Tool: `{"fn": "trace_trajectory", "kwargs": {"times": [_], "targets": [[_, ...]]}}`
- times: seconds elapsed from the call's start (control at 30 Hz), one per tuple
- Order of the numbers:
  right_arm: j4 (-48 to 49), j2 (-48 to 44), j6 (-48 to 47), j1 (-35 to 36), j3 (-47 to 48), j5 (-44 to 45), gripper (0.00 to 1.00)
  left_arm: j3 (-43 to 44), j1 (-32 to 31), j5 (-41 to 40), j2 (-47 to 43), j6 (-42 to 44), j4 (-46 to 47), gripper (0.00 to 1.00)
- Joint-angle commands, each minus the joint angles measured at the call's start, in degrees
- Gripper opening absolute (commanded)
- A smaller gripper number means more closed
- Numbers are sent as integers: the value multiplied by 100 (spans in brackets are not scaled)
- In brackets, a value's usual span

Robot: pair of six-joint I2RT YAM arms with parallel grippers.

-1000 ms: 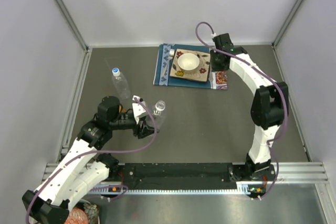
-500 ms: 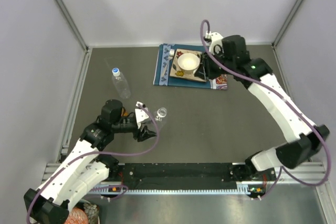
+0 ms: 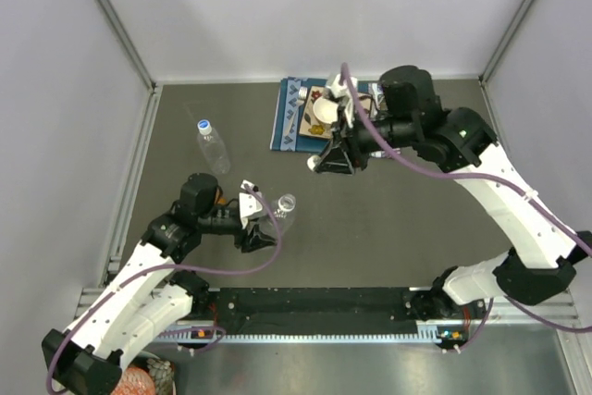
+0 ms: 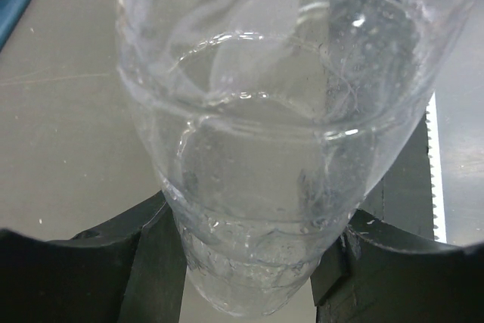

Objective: Screw on the bottle caps
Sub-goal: Pick up the bottle cap from the center of the board, then screw the bottle cap onto the plastic bottle.

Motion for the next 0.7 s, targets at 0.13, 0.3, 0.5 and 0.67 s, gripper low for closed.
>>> {"fn": "trace_trajectory", "kwargs": {"times": [0.13, 0.3, 0.5, 0.67], "targets": [[-1138, 784, -666, 1025, 1260, 190, 25, 584, -51, 450, -1, 388, -567, 6], [-1384, 908, -771, 1368, 1463, 523, 26, 734, -69, 353, 25, 634, -910, 7], [-1543, 1057, -850, 1641, 1577, 761, 26, 690, -86, 362, -1, 643, -928, 7], [-1543, 1119, -877, 1737, 1604, 770, 26, 734, -95, 379, 25, 608, -937, 7]]}}
